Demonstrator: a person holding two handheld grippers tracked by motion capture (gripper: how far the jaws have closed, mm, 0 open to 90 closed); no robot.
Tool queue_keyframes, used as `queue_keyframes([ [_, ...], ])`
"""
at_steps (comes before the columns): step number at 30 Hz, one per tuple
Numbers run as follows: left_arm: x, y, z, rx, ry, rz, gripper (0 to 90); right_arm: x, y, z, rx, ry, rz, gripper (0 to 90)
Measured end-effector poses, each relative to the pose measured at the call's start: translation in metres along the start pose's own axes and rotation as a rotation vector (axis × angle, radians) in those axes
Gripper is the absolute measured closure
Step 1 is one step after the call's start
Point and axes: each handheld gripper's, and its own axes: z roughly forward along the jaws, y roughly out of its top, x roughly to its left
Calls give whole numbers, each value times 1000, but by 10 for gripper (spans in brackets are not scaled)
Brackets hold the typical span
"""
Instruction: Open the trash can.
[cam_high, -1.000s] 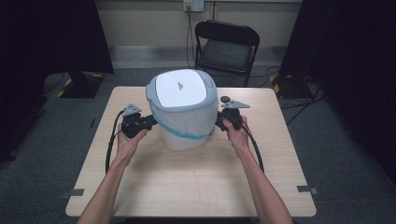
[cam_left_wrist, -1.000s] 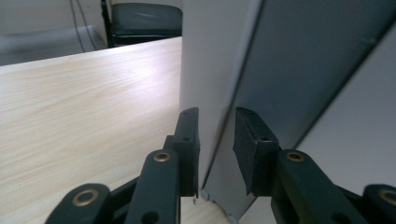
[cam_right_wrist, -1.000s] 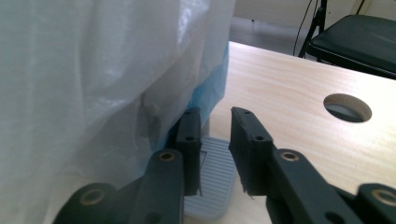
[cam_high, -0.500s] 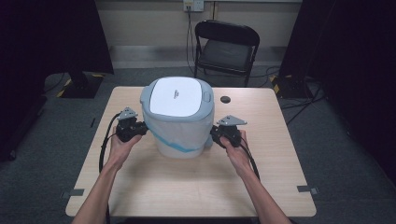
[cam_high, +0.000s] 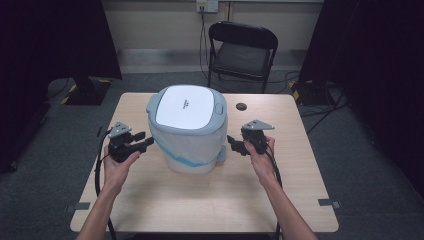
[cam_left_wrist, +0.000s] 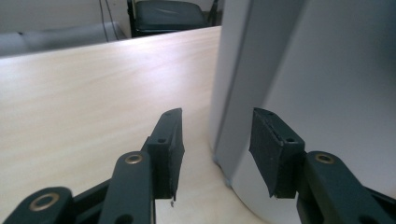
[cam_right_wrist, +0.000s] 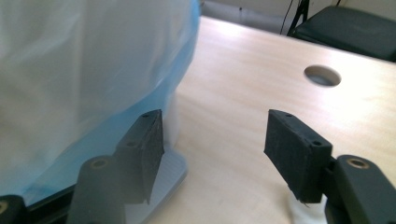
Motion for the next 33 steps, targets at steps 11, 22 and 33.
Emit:
queue_keyframes([
  [11,-40,-30,-8,-4,-21,-60,413,-26,30,46,-11,-50,54,298],
  [22,-48,-31,-1,-6,-7,-45,412,-5,32,55,-59,72,31,633],
  [33,-17,-27,-10,-2,115,-92,471,21,13,25,-73,180,20,676],
])
